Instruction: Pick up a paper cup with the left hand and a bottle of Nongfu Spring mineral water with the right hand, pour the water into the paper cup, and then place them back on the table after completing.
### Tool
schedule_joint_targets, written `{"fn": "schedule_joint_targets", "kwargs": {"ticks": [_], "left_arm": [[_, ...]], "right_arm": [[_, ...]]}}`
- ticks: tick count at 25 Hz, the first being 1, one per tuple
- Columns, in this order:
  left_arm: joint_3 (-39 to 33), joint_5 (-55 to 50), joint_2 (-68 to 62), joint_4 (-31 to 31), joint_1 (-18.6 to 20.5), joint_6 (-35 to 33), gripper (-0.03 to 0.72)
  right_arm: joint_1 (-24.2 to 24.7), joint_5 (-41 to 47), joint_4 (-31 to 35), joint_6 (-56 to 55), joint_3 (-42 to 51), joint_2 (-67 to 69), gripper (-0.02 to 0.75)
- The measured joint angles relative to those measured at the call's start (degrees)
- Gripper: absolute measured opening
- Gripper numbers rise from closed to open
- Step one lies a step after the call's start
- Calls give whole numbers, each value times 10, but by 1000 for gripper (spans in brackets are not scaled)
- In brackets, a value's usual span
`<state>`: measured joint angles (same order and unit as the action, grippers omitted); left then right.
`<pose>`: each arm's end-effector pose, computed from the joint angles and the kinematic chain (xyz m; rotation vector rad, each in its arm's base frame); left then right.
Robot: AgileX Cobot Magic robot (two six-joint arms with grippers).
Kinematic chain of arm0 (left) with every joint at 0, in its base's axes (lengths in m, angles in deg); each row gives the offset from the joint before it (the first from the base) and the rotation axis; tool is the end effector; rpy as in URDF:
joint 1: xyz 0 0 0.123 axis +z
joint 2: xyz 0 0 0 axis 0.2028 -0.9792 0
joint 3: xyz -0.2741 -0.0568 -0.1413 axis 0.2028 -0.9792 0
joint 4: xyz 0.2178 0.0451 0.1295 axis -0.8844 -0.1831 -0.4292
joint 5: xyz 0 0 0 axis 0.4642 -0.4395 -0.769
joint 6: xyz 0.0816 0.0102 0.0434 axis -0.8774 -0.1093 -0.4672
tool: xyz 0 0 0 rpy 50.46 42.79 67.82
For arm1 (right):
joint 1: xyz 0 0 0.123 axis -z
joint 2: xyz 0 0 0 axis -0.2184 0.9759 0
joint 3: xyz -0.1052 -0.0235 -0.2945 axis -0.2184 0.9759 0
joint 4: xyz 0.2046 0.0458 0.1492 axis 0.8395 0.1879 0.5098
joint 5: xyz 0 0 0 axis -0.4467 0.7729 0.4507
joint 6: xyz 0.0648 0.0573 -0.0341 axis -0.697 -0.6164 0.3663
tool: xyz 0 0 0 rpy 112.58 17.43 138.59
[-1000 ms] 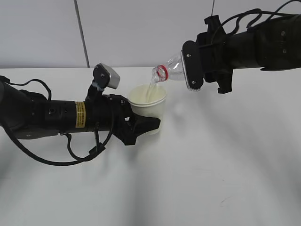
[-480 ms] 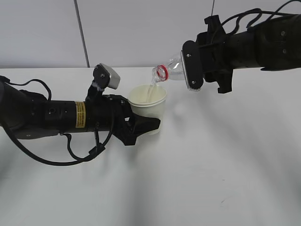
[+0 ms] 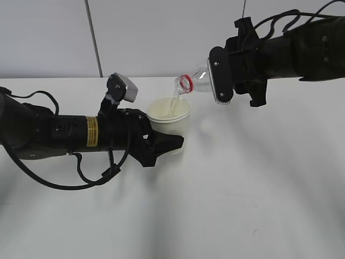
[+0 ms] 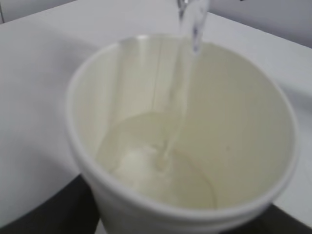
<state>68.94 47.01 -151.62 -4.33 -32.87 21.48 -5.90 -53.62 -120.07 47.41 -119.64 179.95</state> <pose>0.3451 -0.2033 0.1460 0.9661 1.7722 -0.9287 0.4023 0.1255 0.2634 -1.8038 1.2868 -0.8659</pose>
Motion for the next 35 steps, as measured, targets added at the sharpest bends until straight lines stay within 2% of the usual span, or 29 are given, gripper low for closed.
{"fn": "schedule_joint_targets", "kwargs": {"ticks": [35], "left_arm": [[0, -4, 0, -1, 0, 0, 410]], "right_arm": [[0, 3, -11, -6, 0, 0, 445]]}}
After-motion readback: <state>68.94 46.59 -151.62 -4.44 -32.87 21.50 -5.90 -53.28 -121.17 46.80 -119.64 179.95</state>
